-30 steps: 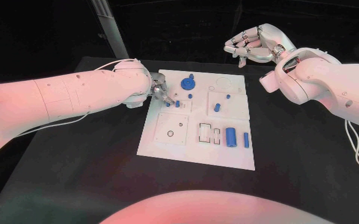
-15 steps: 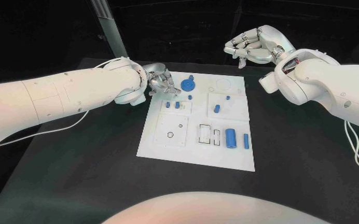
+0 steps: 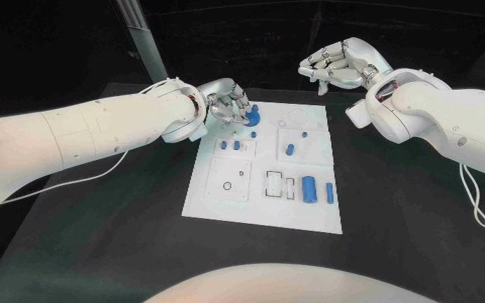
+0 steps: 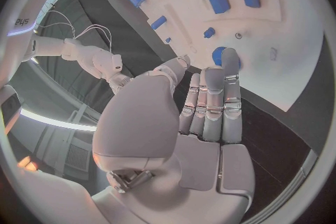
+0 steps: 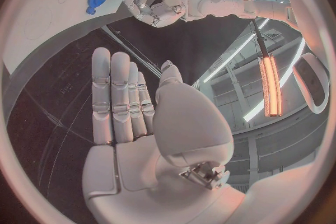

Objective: Assemble the parts on the task board

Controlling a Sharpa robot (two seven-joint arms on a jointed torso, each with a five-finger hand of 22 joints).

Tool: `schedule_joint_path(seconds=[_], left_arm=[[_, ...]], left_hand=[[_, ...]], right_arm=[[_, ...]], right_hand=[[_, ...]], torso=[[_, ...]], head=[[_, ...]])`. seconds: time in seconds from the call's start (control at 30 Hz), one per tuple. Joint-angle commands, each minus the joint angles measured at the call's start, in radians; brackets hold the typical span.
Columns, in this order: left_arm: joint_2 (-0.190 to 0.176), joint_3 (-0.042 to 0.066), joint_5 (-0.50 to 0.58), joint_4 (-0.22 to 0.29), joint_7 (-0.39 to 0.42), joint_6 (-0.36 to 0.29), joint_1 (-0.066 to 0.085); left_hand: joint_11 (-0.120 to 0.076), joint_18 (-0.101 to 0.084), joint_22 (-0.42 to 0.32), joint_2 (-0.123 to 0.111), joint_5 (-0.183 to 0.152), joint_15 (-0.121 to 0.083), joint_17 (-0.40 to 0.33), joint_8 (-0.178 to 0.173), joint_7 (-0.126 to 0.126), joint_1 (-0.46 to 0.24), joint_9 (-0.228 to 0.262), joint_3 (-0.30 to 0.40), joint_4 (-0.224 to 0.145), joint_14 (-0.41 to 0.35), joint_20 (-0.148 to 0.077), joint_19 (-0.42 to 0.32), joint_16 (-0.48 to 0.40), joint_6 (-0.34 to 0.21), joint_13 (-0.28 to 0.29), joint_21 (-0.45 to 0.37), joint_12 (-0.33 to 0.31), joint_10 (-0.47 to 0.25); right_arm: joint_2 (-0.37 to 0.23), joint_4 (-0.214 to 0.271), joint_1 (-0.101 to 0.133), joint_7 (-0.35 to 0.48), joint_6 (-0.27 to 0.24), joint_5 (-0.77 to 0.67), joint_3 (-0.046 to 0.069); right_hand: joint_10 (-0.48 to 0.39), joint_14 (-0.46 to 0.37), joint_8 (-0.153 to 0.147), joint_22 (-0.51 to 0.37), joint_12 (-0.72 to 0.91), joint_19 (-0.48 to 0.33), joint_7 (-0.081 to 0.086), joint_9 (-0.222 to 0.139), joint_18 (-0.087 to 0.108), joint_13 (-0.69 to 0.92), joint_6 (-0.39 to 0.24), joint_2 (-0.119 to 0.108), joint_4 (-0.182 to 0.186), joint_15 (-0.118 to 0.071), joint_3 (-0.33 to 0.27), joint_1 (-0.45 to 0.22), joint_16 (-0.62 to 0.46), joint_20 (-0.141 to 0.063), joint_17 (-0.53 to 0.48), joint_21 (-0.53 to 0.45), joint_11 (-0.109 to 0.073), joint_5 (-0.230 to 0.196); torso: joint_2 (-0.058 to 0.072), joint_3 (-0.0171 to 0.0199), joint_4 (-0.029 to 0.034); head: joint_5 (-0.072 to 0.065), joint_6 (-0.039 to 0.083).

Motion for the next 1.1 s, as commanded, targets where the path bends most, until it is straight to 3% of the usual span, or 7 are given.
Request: schedule_joint_path(seconds=[0.03,0.13,0.33,0.47,0.57,0.77,1.1], left_arm=[[0.024,0.0,-0.181,-0.025,0.074,-0.005,-0.004],[0.052,0.0,-0.277,-0.051,0.081,0.002,-0.009],[0.093,0.0,-0.403,-0.093,0.083,0.023,-0.016],[0.111,0.0,-0.448,-0.112,0.081,0.038,-0.023],[0.12,0.0,-0.468,-0.122,0.077,0.052,-0.029],[0.135,0.0,-0.485,-0.135,0.071,0.072,-0.036],[0.157,0.001,-0.505,-0.157,0.059,0.087,-0.045]], left_hand=[[0.001,0.012,-0.009,-0.01,-0.045,-0.002,-0.029,-0.035,-0.001,0.007,-0.03,0.016,-0.011,0.007,-0.002,0.018,-0.014,0.024,-0.05,-0.006,-0.046,0.007],[0.0,0.013,-0.017,-0.021,-0.06,-0.002,-0.031,-0.066,-0.007,-0.001,-0.054,-0.003,-0.023,0.033,-0.002,0.038,0.001,0.052,-0.093,-0.01,-0.082,0.019],[-0.007,0.011,0.0,-0.013,-0.067,-0.011,0.148,-0.119,-0.018,-0.007,-0.093,-0.047,-0.039,0.165,-0.012,0.117,0.194,0.107,-0.158,0.031,-0.125,0.058],[-0.012,-0.019,0.16,-0.003,-0.069,-0.017,0.287,-0.145,-0.024,-0.008,-0.111,-0.066,-0.046,0.235,-0.019,0.206,0.322,0.14,-0.19,0.221,-0.144,0.085],[-0.015,-0.035,0.242,0.002,-0.07,-0.02,0.344,-0.159,-0.025,-0.01,-0.119,-0.073,-0.048,0.26,-0.022,0.243,0.372,0.158,-0.206,0.315,-0.156,0.102],[-0.018,-0.049,0.318,0.006,-0.071,-0.023,0.375,-0.176,-0.027,-0.012,-0.128,-0.084,-0.052,0.278,-0.026,0.273,0.404,0.179,-0.225,0.401,-0.172,0.121],[-0.023,-0.057,0.367,0.023,-0.069,-0.029,0.384,-0.186,-0.032,-0.002,-0.133,-0.07,-0.058,0.289,-0.031,0.292,0.418,0.21,-0.241,0.455,-0.19,0.156]], right_arm=[[0.002,0.0,0.002,0.0,0.007,-0.002,0.001],[0.004,-0.002,0.002,-0.001,0.009,-0.002,0.001],[0.009,-0.005,0.002,-0.002,0.011,-0.002,0.001],[0.011,-0.006,0.001,-0.002,0.011,-0.002,0.001],[0.012,-0.006,0.001,-0.002,0.012,-0.002,0.001],[0.015,-0.008,0.001,-0.001,0.012,-0.002,0.001],[0.019,-0.01,0.001,0.0,0.012,-0.002,0.001]], right_hand=[[-0.013,0.0,-0.006,-0.002,-0.004,0.008,0.0,-0.001,0.005,-0.005,-0.009,0.004,-0.005,0.007,-0.004,0.003,-0.008,0.002,-0.002,-0.008,0.002,0.005],[-0.028,-0.003,-0.013,-0.005,-0.02,0.009,0.005,-0.003,0.005,-0.021,-0.019,0.009,-0.008,0.01,-0.004,0.012,-0.014,0.004,0.0,-0.013,0.007,0.007],[-0.035,-0.005,-0.017,-0.008,-0.032,0.009,0.008,-0.004,0.005,-0.036,-0.024,0.012,-0.009,0.012,-0.004,0.019,-0.019,0.006,0.001,-0.018,0.009,0.008],[-0.035,-0.005,-0.018,-0.008,-0.033,0.009,0.008,-0.004,0.005,-0.039,-0.024,0.013,-0.01,0.012,-0.004,0.021,-0.02,0.006,0.001,-0.019,0.01,0.009],[-0.035,-0.005,-0.018,-0.008,-0.033,0.009,0.008,-0.004,0.005,-0.039,-0.024,0.013,-0.01,0.012,-0.004,0.021,-0.02,0.006,0.001,-0.019,0.01,0.009],[-0.035,-0.005,-0.018,-0.009,-0.035,0.009,0.008,-0.004,0.005,-0.041,-0.024,0.014,-0.01,0.012,-0.004,0.022,-0.02,0.006,0.002,-0.019,0.01,0.009],[-0.035,-0.005,-0.019,-0.009,-0.036,0.009,0.008,-0.004,0.005,-0.042,-0.024,0.015,-0.011,0.013,-0.004,0.023,-0.021,0.006,0.002,-0.02,0.01,0.009]], torso=[[0.001,-0.0014,-0.0022],[0.0,-0.0011,-0.0023],[0.0,-0.0003,-0.0019],[0.001,-0.0001,-0.0003],[0.001,-0.0005,-0.0002],[0.001,-0.0003,-0.001],[0.001,0.0002,-0.0005]], head=[[-0.007,0.009],[-0.012,0.013],[-0.017,0.018],[-0.019,0.02],[-0.021,0.02],[-0.021,0.019],[-0.022,0.016]])
